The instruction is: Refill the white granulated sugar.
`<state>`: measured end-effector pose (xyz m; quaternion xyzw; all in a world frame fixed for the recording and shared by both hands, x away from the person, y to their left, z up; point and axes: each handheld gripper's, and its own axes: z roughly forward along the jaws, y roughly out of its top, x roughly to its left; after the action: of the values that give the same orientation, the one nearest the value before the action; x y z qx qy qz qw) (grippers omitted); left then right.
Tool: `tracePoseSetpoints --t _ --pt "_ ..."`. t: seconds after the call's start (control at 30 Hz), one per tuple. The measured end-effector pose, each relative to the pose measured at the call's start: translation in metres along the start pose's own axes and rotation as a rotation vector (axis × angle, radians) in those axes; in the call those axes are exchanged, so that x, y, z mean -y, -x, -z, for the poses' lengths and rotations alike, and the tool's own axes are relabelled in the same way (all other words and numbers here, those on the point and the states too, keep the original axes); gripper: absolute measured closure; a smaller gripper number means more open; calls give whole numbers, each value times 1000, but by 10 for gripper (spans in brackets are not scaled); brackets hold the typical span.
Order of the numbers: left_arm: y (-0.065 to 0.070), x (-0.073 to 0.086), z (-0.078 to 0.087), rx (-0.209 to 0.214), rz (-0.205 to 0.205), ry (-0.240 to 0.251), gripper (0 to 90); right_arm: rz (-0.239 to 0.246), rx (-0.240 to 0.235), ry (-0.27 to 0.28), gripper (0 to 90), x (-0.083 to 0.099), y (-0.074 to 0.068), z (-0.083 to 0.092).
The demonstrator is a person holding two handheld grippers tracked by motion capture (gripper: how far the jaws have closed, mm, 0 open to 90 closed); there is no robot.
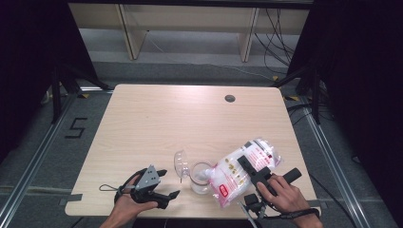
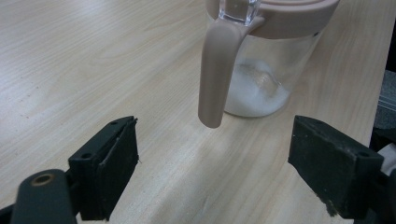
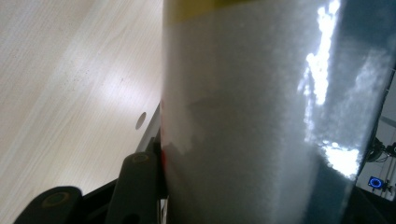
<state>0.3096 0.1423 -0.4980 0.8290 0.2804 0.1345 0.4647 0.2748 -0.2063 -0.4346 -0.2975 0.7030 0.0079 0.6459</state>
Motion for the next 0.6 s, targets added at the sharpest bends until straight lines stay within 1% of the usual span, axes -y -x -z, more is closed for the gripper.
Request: tracePoseSetpoints --t 0.03,0.07,0.1,0.13,0.17,0.27,0.3,0.33,0.37,0.43,0.5,0.53,0.57,0.6 --pt "0 0 0 5 5 5 154 1 -1 3 585 0 0 0" --pt "0 0 0 4 1 -1 154 0 0 3 585 0 0 0" --pt "0 0 -1 13 2 -4 154 0 0 3 585 0 0 0" --pt "0 0 -1 14 3 1 154 2 -1 3 587 0 0 0" --pt "0 0 -1 4 1 0 154 3 0 4 587 0 0 0" --pt "0 0 -1 1 1 8 154 1 4 3 588 1 0 0" --pt "0 0 0 1 2 8 154 1 -2 2 589 1 0 0" --pt "0 0 0 0 -3 7 154 -2 4 4 589 1 0 0" --pt "1 0 -1 4 7 11 154 -1 4 2 589 1 1 0" --pt "1 0 -1 9 12 16 154 -1 3 1 590 1 1 0" --pt "0 0 0 -2 -10 1 154 0 6 0 590 1 1 0" --pt "-1 0 0 6 -3 1 154 -1 6 1 590 2 1 0" --pt "-1 0 0 0 -11 -6 154 -2 6 0 590 2 1 0" --pt "-1 0 0 0 -10 -5 154 -2 11 1 590 2 0 0"
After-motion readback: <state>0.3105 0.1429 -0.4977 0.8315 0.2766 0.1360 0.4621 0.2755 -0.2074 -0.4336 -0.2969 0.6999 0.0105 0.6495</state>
